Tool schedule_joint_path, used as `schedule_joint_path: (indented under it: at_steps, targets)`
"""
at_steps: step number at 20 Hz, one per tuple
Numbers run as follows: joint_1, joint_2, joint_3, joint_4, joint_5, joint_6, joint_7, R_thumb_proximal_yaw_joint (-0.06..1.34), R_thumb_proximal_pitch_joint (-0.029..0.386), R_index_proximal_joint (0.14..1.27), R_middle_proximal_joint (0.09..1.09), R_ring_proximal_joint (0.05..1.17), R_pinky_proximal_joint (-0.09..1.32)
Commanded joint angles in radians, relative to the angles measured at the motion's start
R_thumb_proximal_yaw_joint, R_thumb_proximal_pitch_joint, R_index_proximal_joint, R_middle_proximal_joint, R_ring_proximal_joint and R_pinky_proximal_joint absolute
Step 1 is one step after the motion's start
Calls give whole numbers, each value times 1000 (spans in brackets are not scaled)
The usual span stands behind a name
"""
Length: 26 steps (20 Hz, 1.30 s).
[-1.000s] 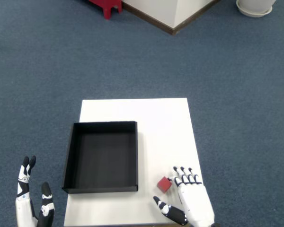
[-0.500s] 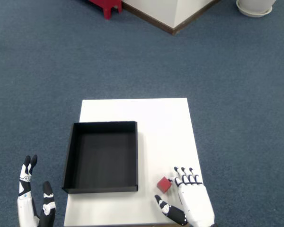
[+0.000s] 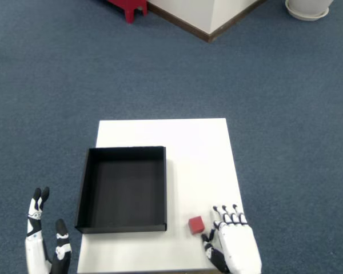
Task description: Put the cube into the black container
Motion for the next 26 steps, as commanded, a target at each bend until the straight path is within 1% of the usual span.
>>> schedule_joint_path:
  at_steps: [1,8,12,13,14,15,16,21,26]
  targets:
    - [-20,-7,-18,13,14,-24,-45,1187,184,1057,285,246,96]
    - [-17,-6,-21,20,16,-44,-37,1202,189,1021,295,250,111]
    - [-18,-5,-21,20,13,-59,-56,1200,193,997,299,253,112]
    - [-19,-5,-21,20,13,-62,-61,1061,191,817,301,259,117]
    - [-20,-6,-21,21,13,-62,-62,873,176,676,298,260,115]
    - [-22,-6,-19,25,11,-57,-57,727,158,547,291,258,108]
    - [-23,-6,-16,26,9,-50,-53,674,150,490,284,255,98]
    - [-23,-5,-7,19,-6,0,-34,628,133,491,259,239,66]
    - [-31,-6,-10,5,-1,13,-24,578,104,451,238,224,34]
